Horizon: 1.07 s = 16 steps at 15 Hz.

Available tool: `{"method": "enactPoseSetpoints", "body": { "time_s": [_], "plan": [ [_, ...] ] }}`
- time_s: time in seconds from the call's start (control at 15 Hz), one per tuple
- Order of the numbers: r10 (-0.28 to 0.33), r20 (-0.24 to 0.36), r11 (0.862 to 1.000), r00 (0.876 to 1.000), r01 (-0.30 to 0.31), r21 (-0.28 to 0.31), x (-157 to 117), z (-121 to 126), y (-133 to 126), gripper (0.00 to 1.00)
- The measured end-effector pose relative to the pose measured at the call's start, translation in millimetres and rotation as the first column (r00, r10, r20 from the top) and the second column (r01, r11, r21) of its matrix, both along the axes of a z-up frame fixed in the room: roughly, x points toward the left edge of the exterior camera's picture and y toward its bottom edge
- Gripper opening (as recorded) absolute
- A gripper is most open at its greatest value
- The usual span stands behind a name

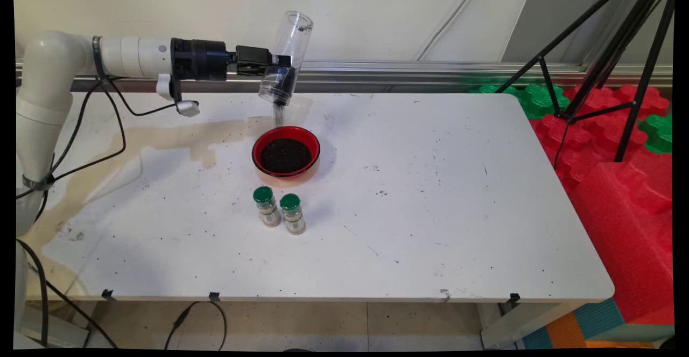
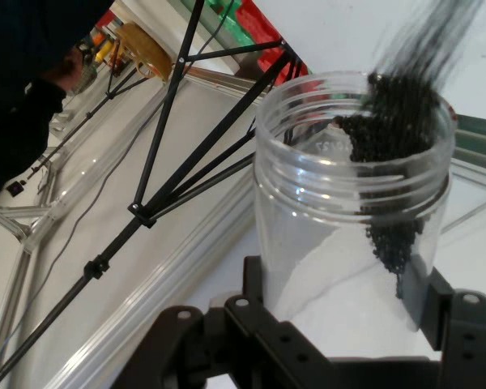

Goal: Pour the black seasoning powder in the red bowl

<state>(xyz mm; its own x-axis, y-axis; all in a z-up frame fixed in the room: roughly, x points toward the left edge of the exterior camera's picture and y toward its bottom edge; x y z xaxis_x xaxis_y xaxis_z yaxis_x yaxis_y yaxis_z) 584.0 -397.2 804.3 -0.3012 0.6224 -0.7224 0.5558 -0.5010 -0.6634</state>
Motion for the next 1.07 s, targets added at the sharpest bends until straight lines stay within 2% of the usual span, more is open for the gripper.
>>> {"method": "enactPoseSetpoints", "body": {
  "time_s": [1.07],
  "plan": [
    [-0.038, 0.058, 0.993, 0.998, 0.044, -0.11, -2.6, 8.3, 7.8, 0.0]
  ]
}}
